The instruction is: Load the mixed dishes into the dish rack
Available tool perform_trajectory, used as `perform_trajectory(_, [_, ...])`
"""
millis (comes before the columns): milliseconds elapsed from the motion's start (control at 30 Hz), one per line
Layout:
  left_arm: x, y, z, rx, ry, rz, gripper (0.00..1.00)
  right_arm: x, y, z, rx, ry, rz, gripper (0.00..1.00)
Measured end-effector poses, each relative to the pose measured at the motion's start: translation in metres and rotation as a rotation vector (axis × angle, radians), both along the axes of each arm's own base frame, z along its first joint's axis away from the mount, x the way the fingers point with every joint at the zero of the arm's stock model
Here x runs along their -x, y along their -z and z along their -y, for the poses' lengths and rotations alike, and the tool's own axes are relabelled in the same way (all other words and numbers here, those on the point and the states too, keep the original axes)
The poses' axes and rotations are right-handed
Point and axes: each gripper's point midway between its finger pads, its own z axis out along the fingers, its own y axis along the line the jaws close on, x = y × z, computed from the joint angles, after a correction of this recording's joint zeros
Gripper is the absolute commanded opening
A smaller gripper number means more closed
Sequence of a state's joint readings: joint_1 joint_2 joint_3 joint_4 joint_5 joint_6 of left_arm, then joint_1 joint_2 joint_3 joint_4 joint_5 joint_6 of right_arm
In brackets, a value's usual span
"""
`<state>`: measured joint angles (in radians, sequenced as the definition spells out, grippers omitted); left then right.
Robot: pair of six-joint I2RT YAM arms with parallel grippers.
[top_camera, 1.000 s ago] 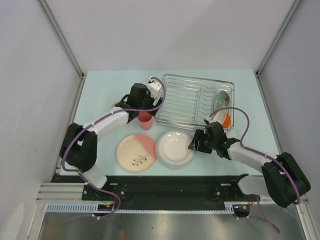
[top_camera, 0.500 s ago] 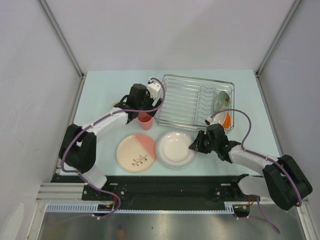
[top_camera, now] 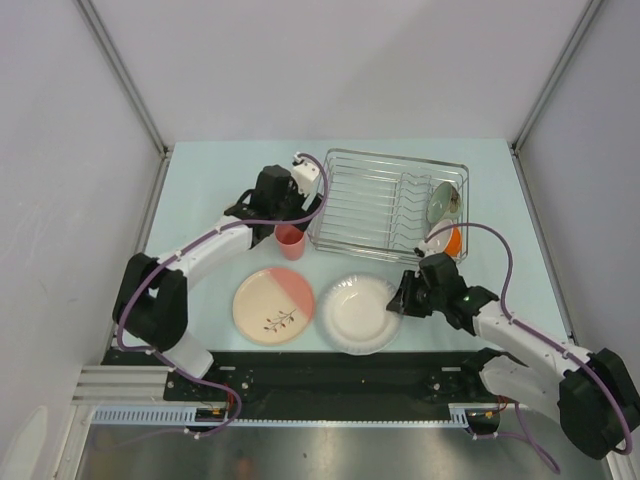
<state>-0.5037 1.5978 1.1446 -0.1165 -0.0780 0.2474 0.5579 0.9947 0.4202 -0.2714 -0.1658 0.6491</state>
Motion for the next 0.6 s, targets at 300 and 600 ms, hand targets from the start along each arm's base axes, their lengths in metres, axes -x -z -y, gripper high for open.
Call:
perform_trajectory(300, [0.002, -0.001, -0.002, -0.002, -0.005, 0.003, 0.99, -0.009, -0.052, -0.023, -0.072, -0.084, 0.064, 0.0])
perform_trajectory(600, [0.007, 0.001, -0.008, -0.018, -0.012, 0.007, 0.99, -0.028, -0.066, -0.035, -0.071, -0.102, 0.098, 0.0])
